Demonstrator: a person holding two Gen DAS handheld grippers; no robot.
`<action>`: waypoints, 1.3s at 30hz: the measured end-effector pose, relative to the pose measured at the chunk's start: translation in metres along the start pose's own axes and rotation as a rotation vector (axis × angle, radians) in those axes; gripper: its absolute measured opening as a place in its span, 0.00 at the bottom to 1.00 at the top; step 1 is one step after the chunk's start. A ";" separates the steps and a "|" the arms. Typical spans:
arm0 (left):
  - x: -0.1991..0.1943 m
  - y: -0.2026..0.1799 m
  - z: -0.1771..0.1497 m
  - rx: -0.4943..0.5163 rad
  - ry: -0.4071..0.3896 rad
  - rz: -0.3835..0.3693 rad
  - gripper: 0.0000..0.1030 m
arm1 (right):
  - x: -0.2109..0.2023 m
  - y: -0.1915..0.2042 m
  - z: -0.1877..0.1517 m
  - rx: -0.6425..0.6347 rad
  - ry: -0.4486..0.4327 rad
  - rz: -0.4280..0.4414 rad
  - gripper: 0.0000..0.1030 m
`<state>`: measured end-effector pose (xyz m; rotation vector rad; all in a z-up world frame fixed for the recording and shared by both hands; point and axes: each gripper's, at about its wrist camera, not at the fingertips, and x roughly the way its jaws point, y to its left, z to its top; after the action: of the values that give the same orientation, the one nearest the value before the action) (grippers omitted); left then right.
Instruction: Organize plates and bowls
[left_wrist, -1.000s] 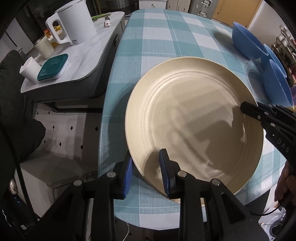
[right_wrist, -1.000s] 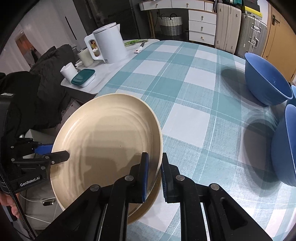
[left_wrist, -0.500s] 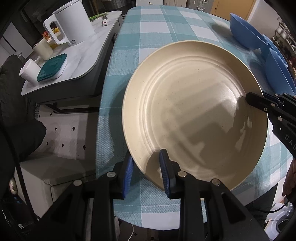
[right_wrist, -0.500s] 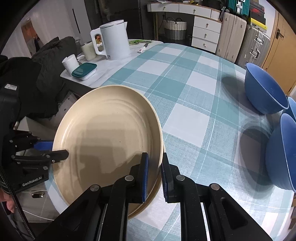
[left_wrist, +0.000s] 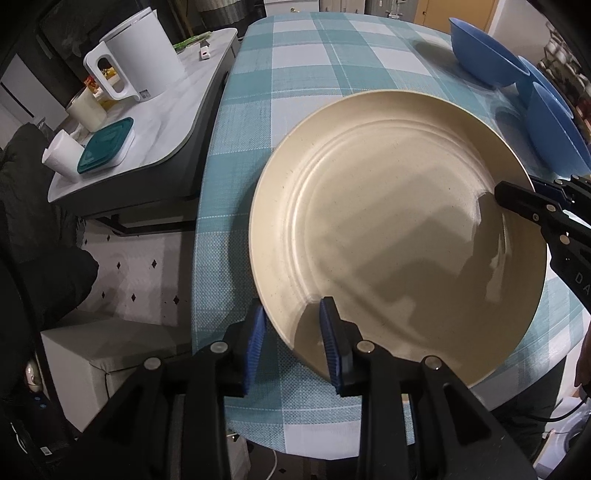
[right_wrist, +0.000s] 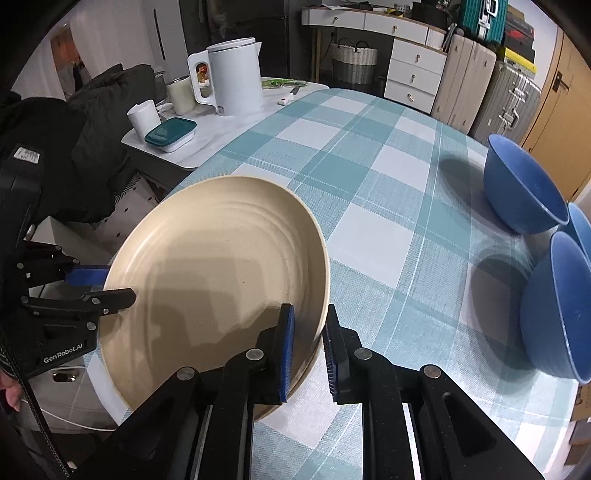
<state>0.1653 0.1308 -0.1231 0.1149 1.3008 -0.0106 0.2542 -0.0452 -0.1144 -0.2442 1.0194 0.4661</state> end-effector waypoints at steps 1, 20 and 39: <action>0.000 -0.001 0.000 0.004 -0.001 0.006 0.27 | 0.001 0.001 -0.001 -0.003 0.002 -0.004 0.17; 0.000 -0.003 -0.005 -0.001 -0.036 -0.010 0.38 | 0.014 0.012 -0.006 -0.089 0.070 -0.057 0.26; 0.001 0.002 -0.006 -0.023 -0.026 -0.055 0.39 | 0.023 -0.001 0.001 0.010 0.125 0.039 0.28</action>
<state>0.1598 0.1331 -0.1250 0.0596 1.2777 -0.0439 0.2659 -0.0398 -0.1337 -0.2469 1.1498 0.4856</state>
